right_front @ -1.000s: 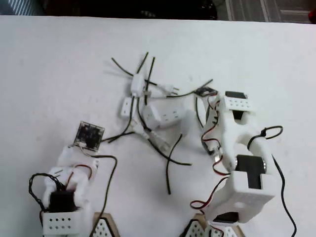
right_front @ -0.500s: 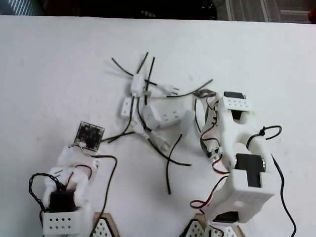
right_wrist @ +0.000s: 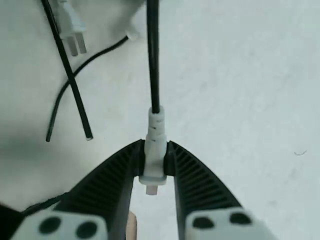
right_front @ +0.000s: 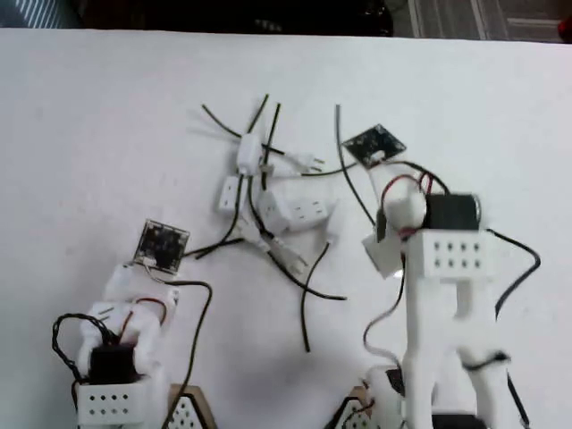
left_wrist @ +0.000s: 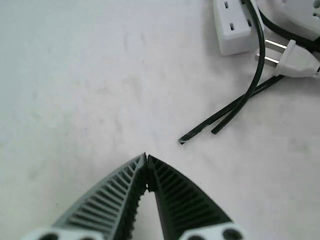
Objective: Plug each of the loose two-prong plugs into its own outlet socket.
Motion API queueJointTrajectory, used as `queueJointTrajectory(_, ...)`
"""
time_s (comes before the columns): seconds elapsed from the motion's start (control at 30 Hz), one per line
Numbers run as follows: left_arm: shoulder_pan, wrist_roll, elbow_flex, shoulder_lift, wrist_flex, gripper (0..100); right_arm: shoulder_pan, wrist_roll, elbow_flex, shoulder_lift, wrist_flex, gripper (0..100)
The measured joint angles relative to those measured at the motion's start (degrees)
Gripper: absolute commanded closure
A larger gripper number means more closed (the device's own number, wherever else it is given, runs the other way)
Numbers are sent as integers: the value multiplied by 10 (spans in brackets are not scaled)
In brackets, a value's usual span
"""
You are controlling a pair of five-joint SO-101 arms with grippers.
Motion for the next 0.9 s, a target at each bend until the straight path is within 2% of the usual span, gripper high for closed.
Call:
queueJointTrajectory(0.2,0,0,0,0,-58,976,-105,-120,33,-119,-22,981)
queueJointTrajectory(0.3,0,0,-19,0,-85,976,-173,-185,57,-145,-61,981)
queueJointTrajectory(0.4,0,36,-69,0,-93,976,-217,-222,97,-174,-127,981)
queueJointTrajectory(0.63,13,168,-138,0,-140,973,-285,-236,283,-295,-360,981)
queueJointTrajectory(0.77,33,186,-133,-2,-187,972,-316,-237,414,-397,-475,981)
queueJointTrajectory(0.9,53,189,-89,0,-244,972,-352,-237,508,-507,-521,981)
